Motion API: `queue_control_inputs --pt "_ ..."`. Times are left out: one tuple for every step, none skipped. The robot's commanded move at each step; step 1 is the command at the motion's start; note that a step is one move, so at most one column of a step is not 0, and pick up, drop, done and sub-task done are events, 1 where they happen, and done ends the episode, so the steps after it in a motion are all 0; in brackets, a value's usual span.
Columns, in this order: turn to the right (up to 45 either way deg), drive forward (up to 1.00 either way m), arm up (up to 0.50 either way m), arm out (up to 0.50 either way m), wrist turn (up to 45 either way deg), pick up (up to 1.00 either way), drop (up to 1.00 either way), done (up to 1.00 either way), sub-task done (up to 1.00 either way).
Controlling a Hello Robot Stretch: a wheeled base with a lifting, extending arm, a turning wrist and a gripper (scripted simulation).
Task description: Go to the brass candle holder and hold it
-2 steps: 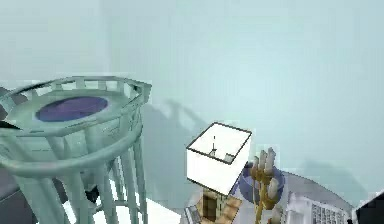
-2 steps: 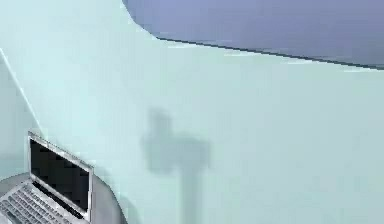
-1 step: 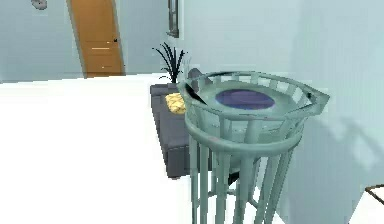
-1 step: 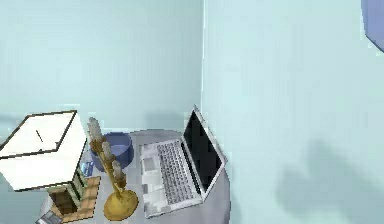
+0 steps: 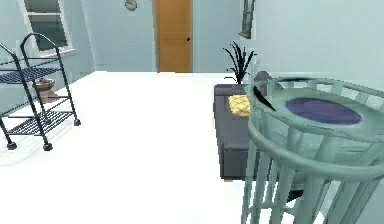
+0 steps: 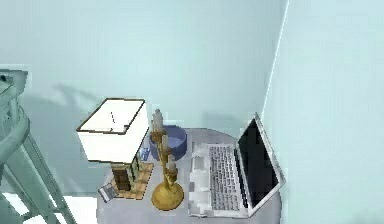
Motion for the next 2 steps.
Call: queue_control_inputs --pt "0.0 0.00 0.50 0.00 0.0 0.00 0.00 0.00 0.00" --pt "0.0 0.00 0.38 0.00 0.0 0.00 0.00 0.00 0.00"
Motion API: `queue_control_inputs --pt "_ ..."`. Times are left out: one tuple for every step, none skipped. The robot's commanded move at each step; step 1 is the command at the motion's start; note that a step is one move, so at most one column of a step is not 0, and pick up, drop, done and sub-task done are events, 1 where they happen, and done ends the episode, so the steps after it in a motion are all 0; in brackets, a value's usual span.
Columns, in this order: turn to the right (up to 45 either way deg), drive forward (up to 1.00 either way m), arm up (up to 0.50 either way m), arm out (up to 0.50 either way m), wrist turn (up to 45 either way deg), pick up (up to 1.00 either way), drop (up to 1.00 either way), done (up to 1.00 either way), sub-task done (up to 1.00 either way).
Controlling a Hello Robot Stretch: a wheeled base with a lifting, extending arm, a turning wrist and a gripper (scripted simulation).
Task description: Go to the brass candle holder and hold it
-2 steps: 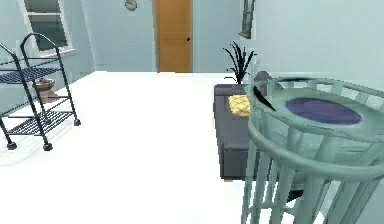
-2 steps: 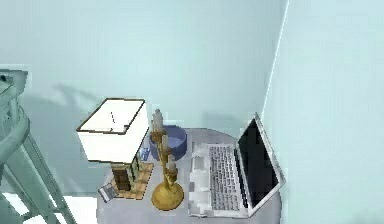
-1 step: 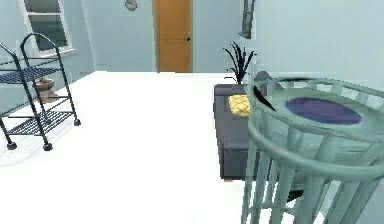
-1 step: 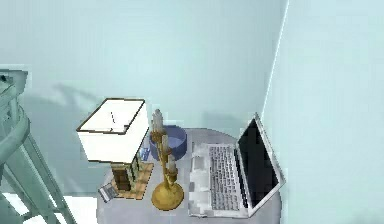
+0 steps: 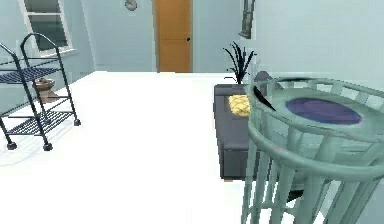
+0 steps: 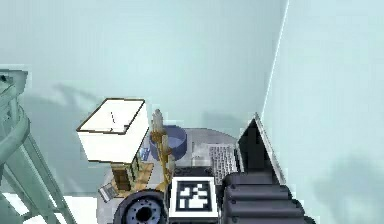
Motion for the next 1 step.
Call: queue_control_inputs --pt "0.0 0.00 0.00 0.08 0.0 0.00 0.00 0.00 0.00"
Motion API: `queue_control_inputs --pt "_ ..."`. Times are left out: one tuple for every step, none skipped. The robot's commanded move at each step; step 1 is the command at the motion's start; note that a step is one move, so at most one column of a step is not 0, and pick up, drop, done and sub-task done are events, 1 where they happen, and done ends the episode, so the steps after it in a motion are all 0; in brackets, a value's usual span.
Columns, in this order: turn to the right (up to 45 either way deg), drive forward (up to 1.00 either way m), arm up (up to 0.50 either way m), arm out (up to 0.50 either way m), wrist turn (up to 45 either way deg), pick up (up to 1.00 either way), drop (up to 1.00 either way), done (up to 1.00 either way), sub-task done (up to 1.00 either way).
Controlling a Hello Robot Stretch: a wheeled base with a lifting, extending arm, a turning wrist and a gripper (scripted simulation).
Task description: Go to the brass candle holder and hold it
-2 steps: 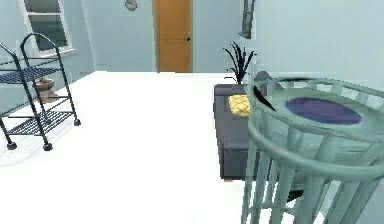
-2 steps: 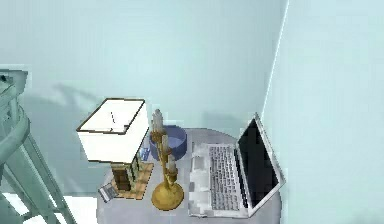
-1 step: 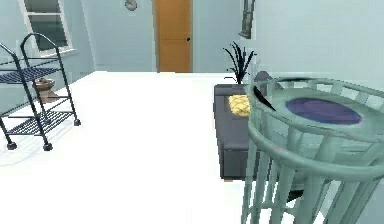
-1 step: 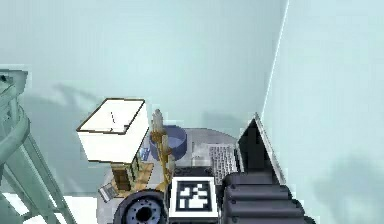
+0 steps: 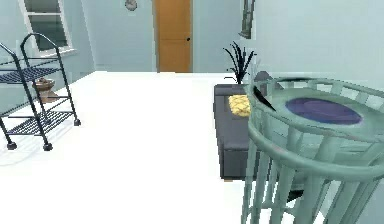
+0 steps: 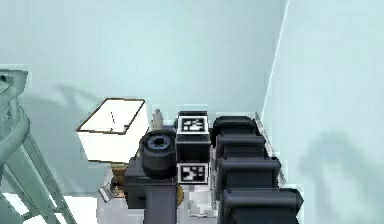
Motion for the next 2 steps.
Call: queue_control_inputs --pt "0.0 0.00 0.00 0.00 45.0 0.00 0.00 0.00 0.00" --pt "0.0 0.00 0.00 0.00 45.0 0.00 0.00 0.00 0.00"
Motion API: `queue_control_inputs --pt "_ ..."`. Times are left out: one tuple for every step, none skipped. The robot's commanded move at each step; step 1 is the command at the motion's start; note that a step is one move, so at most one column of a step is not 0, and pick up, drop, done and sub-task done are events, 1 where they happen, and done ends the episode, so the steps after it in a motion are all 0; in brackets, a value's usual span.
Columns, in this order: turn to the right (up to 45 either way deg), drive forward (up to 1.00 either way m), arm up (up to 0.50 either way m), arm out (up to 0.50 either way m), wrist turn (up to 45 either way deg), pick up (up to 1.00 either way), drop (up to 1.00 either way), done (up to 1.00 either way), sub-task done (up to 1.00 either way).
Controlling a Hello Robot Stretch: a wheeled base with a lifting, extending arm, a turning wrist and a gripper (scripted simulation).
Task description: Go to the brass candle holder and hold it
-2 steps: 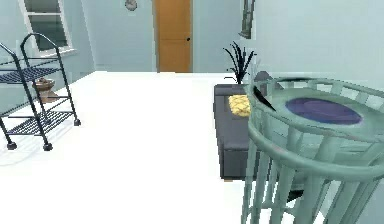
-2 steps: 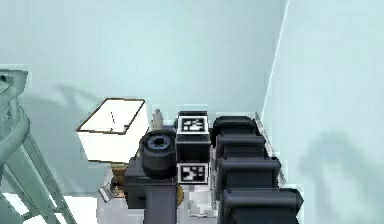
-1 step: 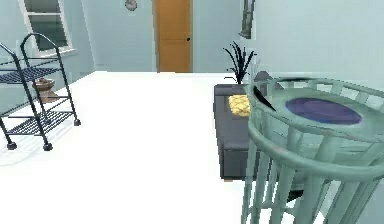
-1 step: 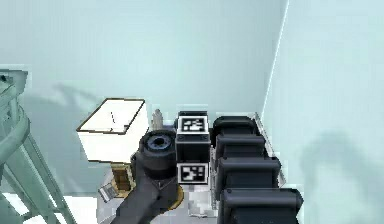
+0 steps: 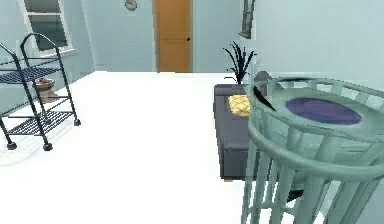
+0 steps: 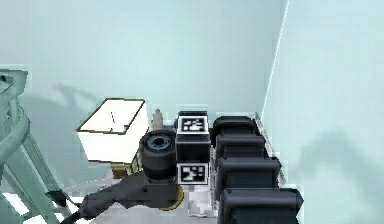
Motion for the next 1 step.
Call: queue_control_inputs --pt "0.0 0.00 0.00 0.00 45.0 0.00 0.00 0.00 0.00"
